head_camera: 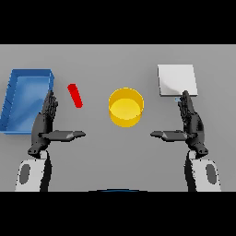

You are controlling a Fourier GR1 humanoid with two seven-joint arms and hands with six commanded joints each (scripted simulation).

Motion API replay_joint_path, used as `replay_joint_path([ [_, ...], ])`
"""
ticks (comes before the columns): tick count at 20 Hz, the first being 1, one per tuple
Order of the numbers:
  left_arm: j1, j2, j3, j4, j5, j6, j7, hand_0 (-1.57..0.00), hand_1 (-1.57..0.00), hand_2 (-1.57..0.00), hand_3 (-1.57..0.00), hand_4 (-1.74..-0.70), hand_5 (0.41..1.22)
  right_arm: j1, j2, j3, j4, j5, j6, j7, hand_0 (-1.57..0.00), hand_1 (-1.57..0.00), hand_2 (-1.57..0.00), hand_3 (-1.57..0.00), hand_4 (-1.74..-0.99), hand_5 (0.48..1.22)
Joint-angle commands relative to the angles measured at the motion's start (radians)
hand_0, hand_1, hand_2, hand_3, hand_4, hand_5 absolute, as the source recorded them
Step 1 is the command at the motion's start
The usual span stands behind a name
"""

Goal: Pick up the red beaker and tilt it to pour out 1 green nut into yellow bowl. Pick up the yellow bowl and place it on the metallic measuring scale.

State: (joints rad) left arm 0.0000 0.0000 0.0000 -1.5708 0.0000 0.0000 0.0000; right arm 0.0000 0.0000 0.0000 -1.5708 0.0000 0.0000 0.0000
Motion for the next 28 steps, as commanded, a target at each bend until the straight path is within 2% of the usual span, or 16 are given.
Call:
replay_joint_path([
  [1,0.000,0.003,0.003,0.000,0.003,-0.001,0.000,0.00,0.00,0.00,0.00,-1.15,0.599,-0.001,0.001,0.000,0.001,0.000,-0.002,0.001,0.00,0.00,0.00,0.00,-1.167,0.599],
  [6,-0.007,0.028,0.026,0.007,0.026,-0.016,0.005,0.00,0.00,0.00,0.00,-1.15,0.599,-0.012,0.002,-0.002,0.014,0.002,-0.003,0.000,0.00,0.00,0.00,0.00,-1.167,0.599],
  [7,0.030,0.058,0.001,-0.028,-0.010,-0.030,-0.016,0.00,0.00,0.00,0.00,-1.15,0.599,0.022,-0.034,0.045,-0.016,0.123,-0.042,-0.071,0.00,0.00,0.00,0.00,-1.167,0.599],
  [8,0.065,0.074,-0.021,-0.072,-0.031,-0.039,-0.024,0.00,0.00,0.00,0.00,-1.16,0.599,0.048,-0.047,0.081,-0.048,0.203,-0.070,-0.096,0.00,0.00,0.00,0.00,-1.163,0.595],
  [11,0.090,0.102,-0.040,-0.123,-0.049,-0.050,0.021,0.00,0.00,0.00,0.00,-1.16,0.599,0.078,-0.058,0.121,-0.088,0.296,-0.104,-0.079,0.00,0.00,0.00,0.00,-1.159,0.590],
  [13,0.083,0.107,-0.050,-0.116,-0.063,-0.053,0.037,0.00,0.00,0.00,0.00,-1.16,0.602,0.109,-0.050,0.134,-0.115,0.304,-0.104,-0.087,0.00,0.00,0.00,0.00,-1.173,0.593],
  [16,0.073,0.106,-0.070,-0.116,-0.094,-0.049,0.048,0.00,0.00,0.00,0.00,-1.16,0.602,0.094,-0.052,0.122,-0.117,0.276,-0.088,-0.057,0.00,0.00,0.00,0.00,-1.199,0.603],
  [18,0.034,0.096,-0.073,-0.058,-0.115,-0.039,0.039,0.00,0.00,0.00,0.00,-1.17,0.605,0.101,-0.052,0.119,-0.115,0.244,-0.063,-0.077,0.00,0.00,0.00,0.00,-1.224,0.611],
  [21,-0.042,0.087,-0.064,0.062,-0.136,-0.032,-0.009,0.00,0.00,0.00,0.00,-1.22,0.622,0.093,-0.059,0.120,-0.115,0.260,-0.070,-0.071,0.00,0.00,0.00,0.00,-1.246,0.627],
  [24,-0.116,0.088,-0.048,0.167,-0.157,-0.016,-0.033,0.00,0.00,0.00,0.00,-1.23,0.636,0.100,-0.053,0.119,-0.113,0.244,-0.062,-0.095,0.00,0.00,0.00,0.00,-1.267,0.632],
  [28,-0.220,0.080,-0.023,0.296,-0.165,0.003,-0.051,0.00,0.00,0.00,0.00,-1.26,0.668,0.085,-0.058,0.116,-0.117,0.249,-0.065,-0.093,0.00,0.00,0.00,0.00,-1.278,0.634],
])
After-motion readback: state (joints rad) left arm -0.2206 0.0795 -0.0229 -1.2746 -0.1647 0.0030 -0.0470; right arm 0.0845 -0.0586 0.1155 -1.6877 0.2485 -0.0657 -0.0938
